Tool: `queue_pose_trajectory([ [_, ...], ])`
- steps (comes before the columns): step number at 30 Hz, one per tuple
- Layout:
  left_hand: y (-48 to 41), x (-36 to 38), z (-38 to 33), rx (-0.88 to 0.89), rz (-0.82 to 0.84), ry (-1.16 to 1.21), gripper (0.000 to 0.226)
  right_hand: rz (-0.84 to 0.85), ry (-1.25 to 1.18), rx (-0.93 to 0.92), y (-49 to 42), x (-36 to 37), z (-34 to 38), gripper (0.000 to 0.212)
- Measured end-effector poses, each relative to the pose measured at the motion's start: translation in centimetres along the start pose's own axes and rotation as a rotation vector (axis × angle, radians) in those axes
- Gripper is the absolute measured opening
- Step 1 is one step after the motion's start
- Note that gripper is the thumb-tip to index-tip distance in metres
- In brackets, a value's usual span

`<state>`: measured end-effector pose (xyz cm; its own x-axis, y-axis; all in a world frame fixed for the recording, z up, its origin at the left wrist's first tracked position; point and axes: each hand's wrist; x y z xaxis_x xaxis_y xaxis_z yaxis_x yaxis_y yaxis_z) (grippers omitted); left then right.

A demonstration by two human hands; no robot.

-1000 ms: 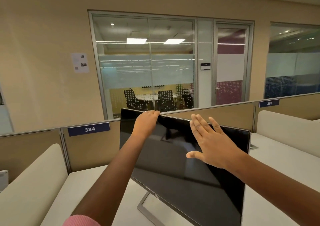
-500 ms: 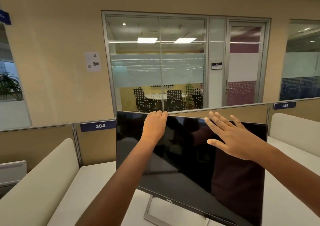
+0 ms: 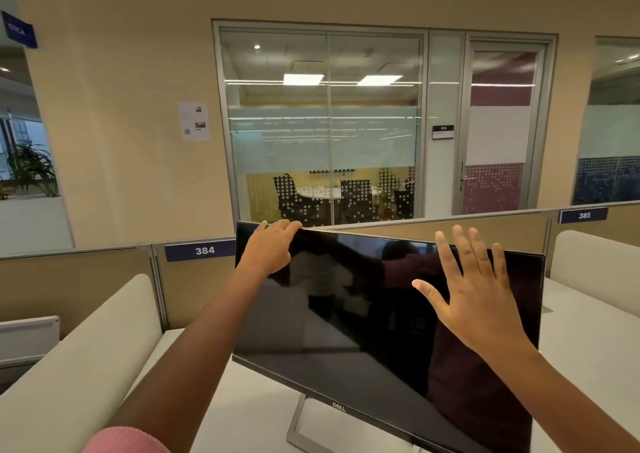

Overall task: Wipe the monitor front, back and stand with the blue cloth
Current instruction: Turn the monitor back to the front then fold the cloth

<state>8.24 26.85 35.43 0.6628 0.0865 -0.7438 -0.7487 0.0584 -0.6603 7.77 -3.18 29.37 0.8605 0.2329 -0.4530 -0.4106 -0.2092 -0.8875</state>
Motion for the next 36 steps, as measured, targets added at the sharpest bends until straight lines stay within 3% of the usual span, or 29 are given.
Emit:
queue_pose_trajectory([
  [10, 2.3, 0.0, -1.4, -0.036, -0.204, -0.111, 0.047, 0.076, -0.034, -0.049, -1.5, 2.3, -3.3, 0.088],
  [18, 3.6, -0.7, -3.9, -0.092, -0.244, -0.266, 0.032, 0.169, -0.096, -0.076, -2.9, 3.7, -5.4, 0.1],
  [26, 4.5, -0.2, -4.9, -0.083, -0.293, -0.458, 0.024, 0.281, -0.167, -0.084, -3.9, 4.4, -6.9, 0.089],
  [36, 4.9, -0.7, -6.3, -0.138, -0.367, -0.482, 0.031, 0.31, -0.218, -0.087, -4.2, 4.9, -7.5, 0.076],
])
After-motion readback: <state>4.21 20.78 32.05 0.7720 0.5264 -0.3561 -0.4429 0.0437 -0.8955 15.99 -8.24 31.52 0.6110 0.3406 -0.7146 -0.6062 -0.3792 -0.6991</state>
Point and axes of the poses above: each hand's wrist, its own y-axis away from the middle knuckle, its own x-axis out of the palm, z = x × y, and after that the axes turned 13 degrees about -z, right-handed
